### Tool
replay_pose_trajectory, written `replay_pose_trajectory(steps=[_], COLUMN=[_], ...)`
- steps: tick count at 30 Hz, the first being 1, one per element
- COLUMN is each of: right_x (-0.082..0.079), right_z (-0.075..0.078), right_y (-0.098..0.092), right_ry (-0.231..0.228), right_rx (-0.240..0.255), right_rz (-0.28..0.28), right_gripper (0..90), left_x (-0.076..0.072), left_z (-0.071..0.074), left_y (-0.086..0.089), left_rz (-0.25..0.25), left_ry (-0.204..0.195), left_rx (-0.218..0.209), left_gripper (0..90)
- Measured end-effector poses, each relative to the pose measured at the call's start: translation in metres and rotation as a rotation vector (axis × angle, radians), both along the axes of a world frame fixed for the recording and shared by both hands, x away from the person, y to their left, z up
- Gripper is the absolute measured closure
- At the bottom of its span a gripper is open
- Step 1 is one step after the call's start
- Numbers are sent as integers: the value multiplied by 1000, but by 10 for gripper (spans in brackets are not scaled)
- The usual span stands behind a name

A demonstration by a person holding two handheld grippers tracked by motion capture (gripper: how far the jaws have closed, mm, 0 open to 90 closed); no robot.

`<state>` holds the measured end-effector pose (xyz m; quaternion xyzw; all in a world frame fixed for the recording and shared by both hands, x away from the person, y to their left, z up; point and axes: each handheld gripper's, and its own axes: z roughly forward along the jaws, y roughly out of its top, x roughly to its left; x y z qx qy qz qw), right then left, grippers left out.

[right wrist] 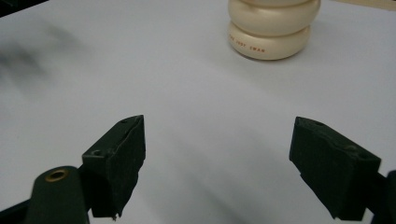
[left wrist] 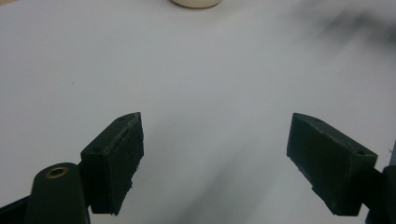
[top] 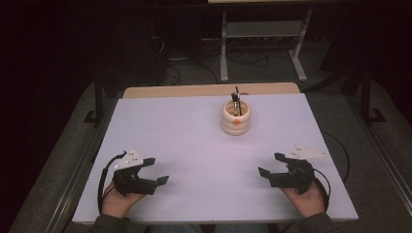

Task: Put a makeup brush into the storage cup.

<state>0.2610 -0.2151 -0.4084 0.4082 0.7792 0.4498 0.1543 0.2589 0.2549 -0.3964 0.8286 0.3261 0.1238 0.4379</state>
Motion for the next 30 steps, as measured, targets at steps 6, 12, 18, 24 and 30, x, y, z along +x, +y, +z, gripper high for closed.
replay_pose_trajectory(steps=[6,12,18,24,30], right_x=[-2,-4,-4,-4,-4], right_z=[-2,-3,-3,-2,-2], right_y=[-7,-7,-9,-8,-8], right_ry=[2,5,2,0,-3], right_rx=[5,-4,-2,-8,-6], right_rz=[-22,-24,-25,-23,-21], right_gripper=[177,180,181,182,182], left_x=[0,-1,0,0,0], left_z=[-3,-5,-6,-6,-6], left_y=[4,3,3,3,3], left_rz=[-1,-2,-5,-10,-15], left_ry=[10,15,16,16,18], left_rx=[6,8,9,6,10], left_gripper=[187,188,189,190,191])
